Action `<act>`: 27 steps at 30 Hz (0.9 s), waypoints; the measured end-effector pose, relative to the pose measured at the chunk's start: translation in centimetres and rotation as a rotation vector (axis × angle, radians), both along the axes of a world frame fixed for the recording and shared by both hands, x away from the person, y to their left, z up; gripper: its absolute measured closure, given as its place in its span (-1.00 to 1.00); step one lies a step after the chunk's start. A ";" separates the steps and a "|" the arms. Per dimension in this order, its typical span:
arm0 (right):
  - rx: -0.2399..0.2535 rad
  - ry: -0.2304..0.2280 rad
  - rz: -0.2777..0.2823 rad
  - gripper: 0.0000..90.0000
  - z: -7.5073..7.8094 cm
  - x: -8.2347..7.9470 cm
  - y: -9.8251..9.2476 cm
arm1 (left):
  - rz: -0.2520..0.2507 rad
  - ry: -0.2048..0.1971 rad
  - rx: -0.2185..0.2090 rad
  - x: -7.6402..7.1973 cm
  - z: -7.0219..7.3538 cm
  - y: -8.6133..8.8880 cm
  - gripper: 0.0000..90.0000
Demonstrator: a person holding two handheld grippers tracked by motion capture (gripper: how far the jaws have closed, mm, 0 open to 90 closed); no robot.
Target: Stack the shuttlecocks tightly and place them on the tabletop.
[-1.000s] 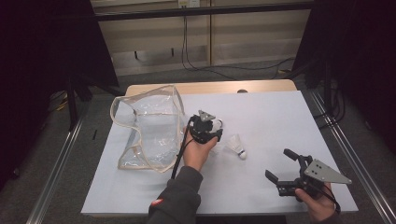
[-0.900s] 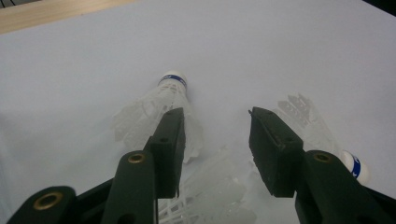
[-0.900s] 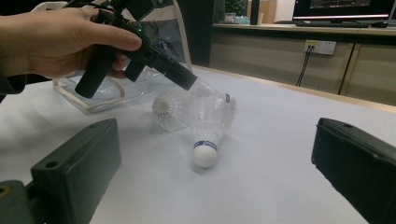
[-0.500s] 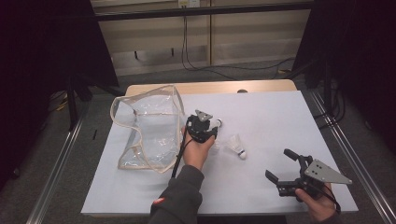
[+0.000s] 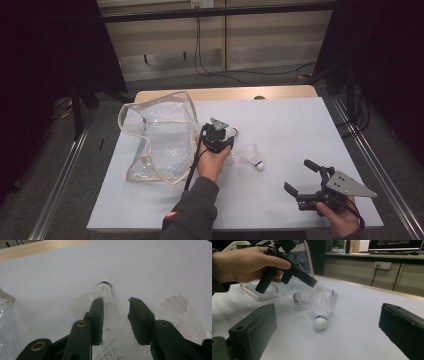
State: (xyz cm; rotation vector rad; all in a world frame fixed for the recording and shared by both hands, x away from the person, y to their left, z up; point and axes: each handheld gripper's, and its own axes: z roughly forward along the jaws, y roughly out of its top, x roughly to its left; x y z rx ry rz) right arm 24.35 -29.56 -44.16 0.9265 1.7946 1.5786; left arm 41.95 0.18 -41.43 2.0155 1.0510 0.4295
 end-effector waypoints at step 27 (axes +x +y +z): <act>-0.001 0.006 -0.001 -0.99 -0.1 0.0 0.1 | -0.044 -0.011 -0.107 -0.9 0.9 -0.3 -0.09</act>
